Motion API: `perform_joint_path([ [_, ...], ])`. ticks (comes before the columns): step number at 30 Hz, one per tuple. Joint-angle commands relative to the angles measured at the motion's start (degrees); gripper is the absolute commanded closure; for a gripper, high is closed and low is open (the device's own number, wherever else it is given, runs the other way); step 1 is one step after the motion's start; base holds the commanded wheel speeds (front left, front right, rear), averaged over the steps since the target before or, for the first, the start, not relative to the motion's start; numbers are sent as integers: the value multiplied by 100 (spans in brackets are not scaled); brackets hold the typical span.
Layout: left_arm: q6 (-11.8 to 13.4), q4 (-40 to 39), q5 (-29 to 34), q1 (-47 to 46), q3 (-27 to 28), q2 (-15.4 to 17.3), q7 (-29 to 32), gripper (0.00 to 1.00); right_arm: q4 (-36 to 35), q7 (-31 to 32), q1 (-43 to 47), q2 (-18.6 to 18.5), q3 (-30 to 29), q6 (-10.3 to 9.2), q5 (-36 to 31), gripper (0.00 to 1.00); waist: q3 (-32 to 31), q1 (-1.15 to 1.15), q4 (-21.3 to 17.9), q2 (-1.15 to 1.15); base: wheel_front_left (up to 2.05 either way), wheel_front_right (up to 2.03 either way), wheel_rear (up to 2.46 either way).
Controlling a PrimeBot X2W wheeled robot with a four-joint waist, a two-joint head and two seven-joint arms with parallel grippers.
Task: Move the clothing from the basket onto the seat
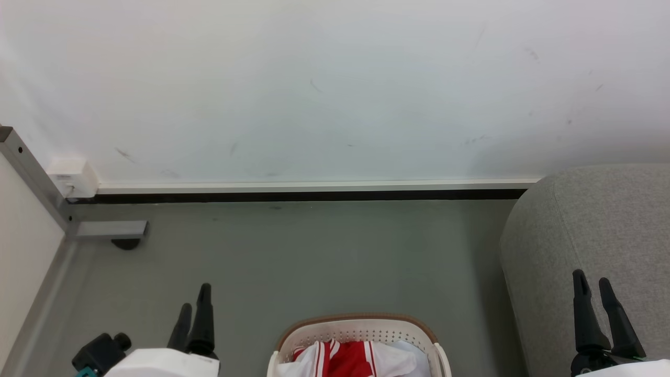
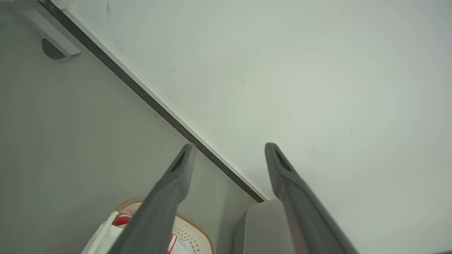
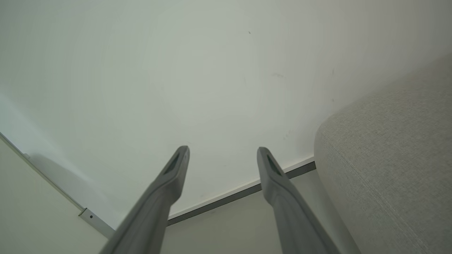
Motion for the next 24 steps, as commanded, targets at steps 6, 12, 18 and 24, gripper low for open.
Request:
perform_joint_path([
  [6,46,-11,620,-20,-45,45,-134,0,-10,-36,-35,67,-119,-5,-735,0,-1,0,4,0,0,0,0],
  [12,112,28,1108,-9,-69,47,-238,0,23,-46,-26,168,-192,-5,-1292,0,0,0,2,0,0,0,0],
  [18,153,72,1590,8,-73,49,-329,0,73,-56,10,250,-290,-6,-1803,0,5,0,-2,0,0,0,0],
  [24,187,123,2065,43,-31,51,-424,0,114,-65,36,344,-420,-7,-2301,0,0,0,-14,0,0,0,0],
])
